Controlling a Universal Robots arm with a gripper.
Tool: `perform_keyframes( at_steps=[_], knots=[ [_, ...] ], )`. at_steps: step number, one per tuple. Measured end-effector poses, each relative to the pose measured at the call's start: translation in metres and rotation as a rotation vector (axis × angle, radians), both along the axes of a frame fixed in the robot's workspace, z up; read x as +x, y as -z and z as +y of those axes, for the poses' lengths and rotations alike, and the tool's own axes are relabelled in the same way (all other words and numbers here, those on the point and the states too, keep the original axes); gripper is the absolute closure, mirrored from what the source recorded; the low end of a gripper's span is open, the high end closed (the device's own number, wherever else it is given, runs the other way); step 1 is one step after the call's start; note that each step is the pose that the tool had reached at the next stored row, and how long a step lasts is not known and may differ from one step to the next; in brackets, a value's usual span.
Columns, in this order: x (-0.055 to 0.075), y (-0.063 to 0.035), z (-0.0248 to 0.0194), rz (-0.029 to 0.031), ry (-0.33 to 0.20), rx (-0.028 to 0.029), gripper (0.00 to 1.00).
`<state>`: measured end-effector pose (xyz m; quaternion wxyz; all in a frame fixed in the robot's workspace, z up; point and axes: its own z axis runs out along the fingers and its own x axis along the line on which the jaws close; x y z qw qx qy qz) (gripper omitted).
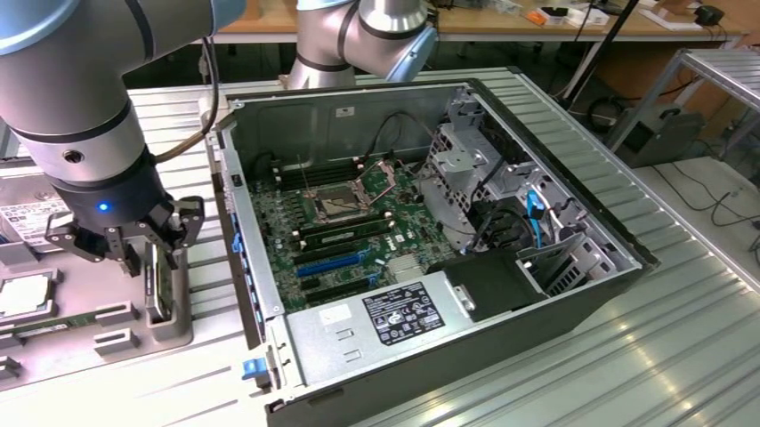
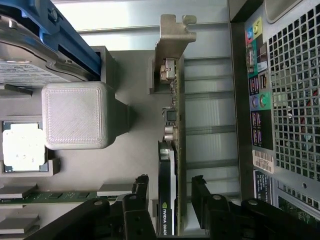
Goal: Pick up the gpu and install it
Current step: 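Pick up the gpu and move the gpu toward the slot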
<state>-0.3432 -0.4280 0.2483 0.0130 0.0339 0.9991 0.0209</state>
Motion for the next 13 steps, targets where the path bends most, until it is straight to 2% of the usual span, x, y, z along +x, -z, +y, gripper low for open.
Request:
perform_keyframes(
  at_steps=[1,6,7,8,13],
  knots=[
    [0.0,0.0,0.0,0.0,0.0,0.0,0.58],
    [0.0,0.0,0.0,0.0,0.0,0.0,0.58],
    [0.0,0.0,0.0,0.0,0.0,0.0,0.6],
    [0.0,0.0,0.0,0.0,0.0,0.0,0.66],
    [-0.0023,0.0002,0.0,0.0,0.0,0.0,0.66]
  ],
)
